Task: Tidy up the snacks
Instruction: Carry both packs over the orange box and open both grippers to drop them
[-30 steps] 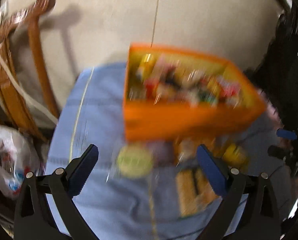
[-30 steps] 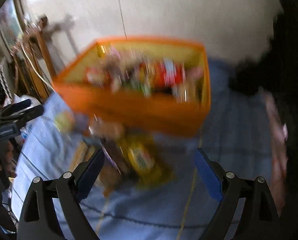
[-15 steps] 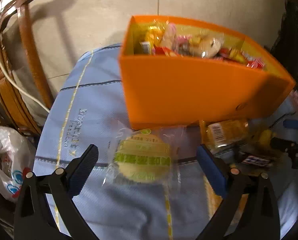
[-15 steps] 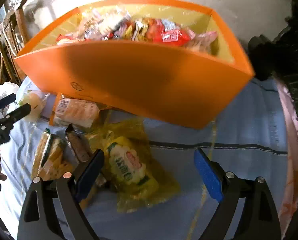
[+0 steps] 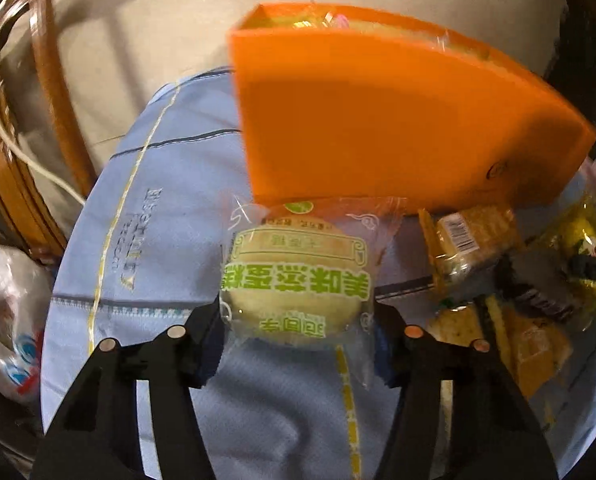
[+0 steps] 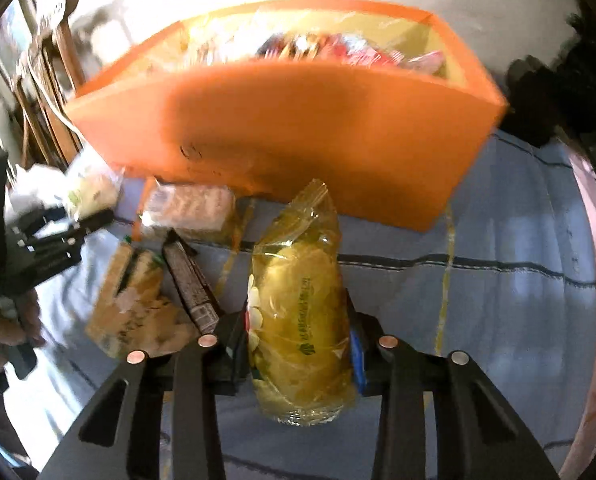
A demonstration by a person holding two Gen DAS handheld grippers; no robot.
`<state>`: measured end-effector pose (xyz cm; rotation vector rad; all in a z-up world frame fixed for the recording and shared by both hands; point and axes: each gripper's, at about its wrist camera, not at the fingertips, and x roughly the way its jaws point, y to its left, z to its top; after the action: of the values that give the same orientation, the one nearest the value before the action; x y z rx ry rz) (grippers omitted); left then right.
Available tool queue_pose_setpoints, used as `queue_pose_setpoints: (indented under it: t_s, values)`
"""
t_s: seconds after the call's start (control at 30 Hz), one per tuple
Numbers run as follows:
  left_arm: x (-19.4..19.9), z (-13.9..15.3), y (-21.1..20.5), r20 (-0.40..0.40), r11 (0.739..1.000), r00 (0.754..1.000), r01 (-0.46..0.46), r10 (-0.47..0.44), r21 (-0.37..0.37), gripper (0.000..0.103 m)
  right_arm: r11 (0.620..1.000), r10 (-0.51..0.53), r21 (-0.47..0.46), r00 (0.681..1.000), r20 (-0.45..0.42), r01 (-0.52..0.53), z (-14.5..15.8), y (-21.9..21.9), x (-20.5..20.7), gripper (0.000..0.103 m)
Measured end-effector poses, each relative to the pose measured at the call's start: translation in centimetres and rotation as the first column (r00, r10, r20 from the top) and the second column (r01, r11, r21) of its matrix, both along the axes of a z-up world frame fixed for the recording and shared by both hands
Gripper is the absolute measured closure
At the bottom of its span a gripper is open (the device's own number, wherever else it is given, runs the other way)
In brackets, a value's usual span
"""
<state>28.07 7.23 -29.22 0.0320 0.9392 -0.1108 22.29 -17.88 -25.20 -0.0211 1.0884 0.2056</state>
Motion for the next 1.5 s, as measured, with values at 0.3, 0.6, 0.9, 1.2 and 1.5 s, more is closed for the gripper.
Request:
queue_pose_setpoints:
  t_s: [0.3,0.6,0.9,1.2,1.5]
  values:
    - [-3.9,2.2,1.4,0.011,0.997,1.000,0.010,-0.009,-0.076,0.046,0.992,-0.076,0.109,0.996,0.051,0.071,3.7,-2.9,-3.2,0.065]
    - [-6.3,8.8,0.1,0.062,0.996,0.998,0.017,-0.011,-0.092,0.045,0.992,-0.077,0.111,0.987,0.143,0.062,9.0,-1.6,-4.7,0.065]
    - [-6.2,18.8,-1.5,0.161,0.997,0.987,0.033,-0.022,-0.066,0.045,0.995,-0.064,0.088,0.956,0.287,0.041,18.0,-0.5,-5.4,0.065]
    - [-4.7,25.4,-2.7,0.246,0.998,0.969,0.032,-0.018,-0.055,0.045,0.997,-0.059,0.075,0.925,0.375,0.033,24.1,0.2,-4.3,0.065]
    - [-2.6,26.3,-3.6,0.255,0.999,0.967,0.019,-0.006,-0.050,0.044,0.999,-0.031,0.052,0.924,0.381,0.012,24.5,0.2,-1.8,0.065]
